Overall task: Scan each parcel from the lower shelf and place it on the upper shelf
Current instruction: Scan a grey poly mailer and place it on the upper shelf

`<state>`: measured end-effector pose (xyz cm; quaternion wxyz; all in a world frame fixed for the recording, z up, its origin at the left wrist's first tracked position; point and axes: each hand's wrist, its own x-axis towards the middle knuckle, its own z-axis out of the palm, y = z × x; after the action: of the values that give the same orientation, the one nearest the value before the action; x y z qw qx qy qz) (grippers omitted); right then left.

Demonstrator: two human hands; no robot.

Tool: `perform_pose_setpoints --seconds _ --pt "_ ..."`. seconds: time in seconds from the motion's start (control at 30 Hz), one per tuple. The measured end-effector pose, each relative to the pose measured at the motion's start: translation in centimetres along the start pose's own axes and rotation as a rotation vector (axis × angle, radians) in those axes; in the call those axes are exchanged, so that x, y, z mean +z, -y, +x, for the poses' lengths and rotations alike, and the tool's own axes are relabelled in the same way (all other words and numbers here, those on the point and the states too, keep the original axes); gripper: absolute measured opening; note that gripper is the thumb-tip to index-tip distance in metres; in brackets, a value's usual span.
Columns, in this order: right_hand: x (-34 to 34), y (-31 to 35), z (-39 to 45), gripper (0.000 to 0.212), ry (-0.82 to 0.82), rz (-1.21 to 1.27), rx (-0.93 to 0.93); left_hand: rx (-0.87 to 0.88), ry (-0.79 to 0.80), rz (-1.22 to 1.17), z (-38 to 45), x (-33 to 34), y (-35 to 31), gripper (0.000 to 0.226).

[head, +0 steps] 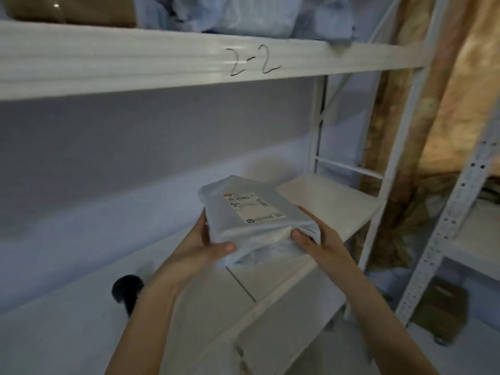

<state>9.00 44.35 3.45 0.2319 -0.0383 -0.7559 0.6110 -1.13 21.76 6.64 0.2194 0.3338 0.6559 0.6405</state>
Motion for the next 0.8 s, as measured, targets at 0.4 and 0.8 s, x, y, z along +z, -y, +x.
perform_pose_setpoints --seconds 0.4,0.8 --pt "-17.3 6.4 -4.5 0.037 -0.344 -0.095 -0.181 0.31 -0.108 0.229 9.4 18.2 -5.7 0.061" --pt "-25.9 10.0 -2.1 0.021 -0.639 -0.237 -0.316 0.534 -0.066 0.289 18.9 23.7 -9.6 0.091"
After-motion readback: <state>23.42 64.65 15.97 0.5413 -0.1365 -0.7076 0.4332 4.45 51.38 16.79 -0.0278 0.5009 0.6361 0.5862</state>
